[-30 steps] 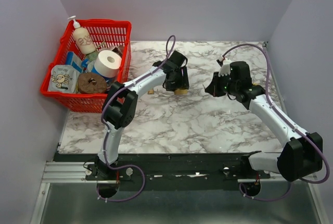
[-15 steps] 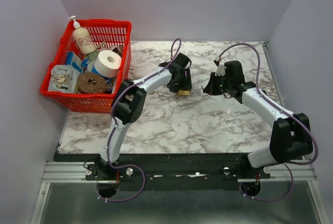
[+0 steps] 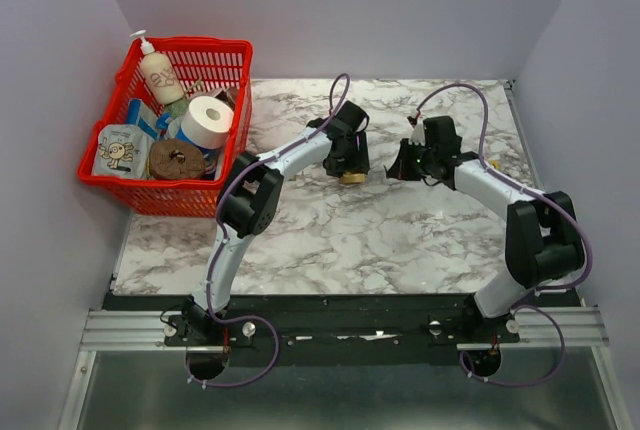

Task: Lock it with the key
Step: Place the lock at the center of the board, then place the key at the center of the board.

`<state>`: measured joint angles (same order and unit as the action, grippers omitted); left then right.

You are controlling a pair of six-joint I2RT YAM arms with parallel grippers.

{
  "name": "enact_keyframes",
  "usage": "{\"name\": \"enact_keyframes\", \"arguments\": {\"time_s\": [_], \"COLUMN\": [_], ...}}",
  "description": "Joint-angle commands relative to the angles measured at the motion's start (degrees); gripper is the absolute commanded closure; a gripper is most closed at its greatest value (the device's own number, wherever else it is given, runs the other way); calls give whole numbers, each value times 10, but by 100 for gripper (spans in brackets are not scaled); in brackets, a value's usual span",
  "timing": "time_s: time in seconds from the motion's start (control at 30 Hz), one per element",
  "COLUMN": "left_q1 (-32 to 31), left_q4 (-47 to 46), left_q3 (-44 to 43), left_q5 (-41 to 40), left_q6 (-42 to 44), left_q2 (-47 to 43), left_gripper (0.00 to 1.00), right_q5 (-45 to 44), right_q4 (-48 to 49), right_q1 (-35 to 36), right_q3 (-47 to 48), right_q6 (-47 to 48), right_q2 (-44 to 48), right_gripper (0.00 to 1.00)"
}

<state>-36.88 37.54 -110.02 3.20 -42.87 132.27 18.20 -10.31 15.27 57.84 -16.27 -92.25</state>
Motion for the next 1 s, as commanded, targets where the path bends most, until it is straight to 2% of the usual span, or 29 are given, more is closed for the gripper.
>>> {"name": "enact_keyframes", "arguments": {"time_s": [0.0, 0.1, 0.23, 0.27, 0.37, 0.67, 0.97], "left_q1": [-4, -4, -4, -4, -4, -3, 6], "left_q4": [12, 12, 15, 16, 14, -3, -57], "left_q3": [-6, -5, -6, -6, -7, -19, 52], "left_q5": [-21, -25, -28, -28, -28, -28, -8], "left_q6": [-2, -2, -2, -2, -4, 21, 59], "left_q2": [19, 16, 16, 16, 17, -22, -161], "left_gripper": [33, 24, 16, 10, 7, 3, 1], "right_q5": [-16, -16, -18, -18, -18, -23, 16], "right_q4": [30, 33, 33, 33, 34, 34, 36], "right_q1": [-4, -4, -5, -5, -5, -10, -17], "right_q3": [20, 23, 24, 25, 25, 30, 60], "right_q6": [-21, -25, -28, -29, -32, -35, -53], "right_q2": [-18, -28, -32, -32, -32, -38, -82], "right_gripper": [99, 99, 99, 99, 99, 99, 99]}}
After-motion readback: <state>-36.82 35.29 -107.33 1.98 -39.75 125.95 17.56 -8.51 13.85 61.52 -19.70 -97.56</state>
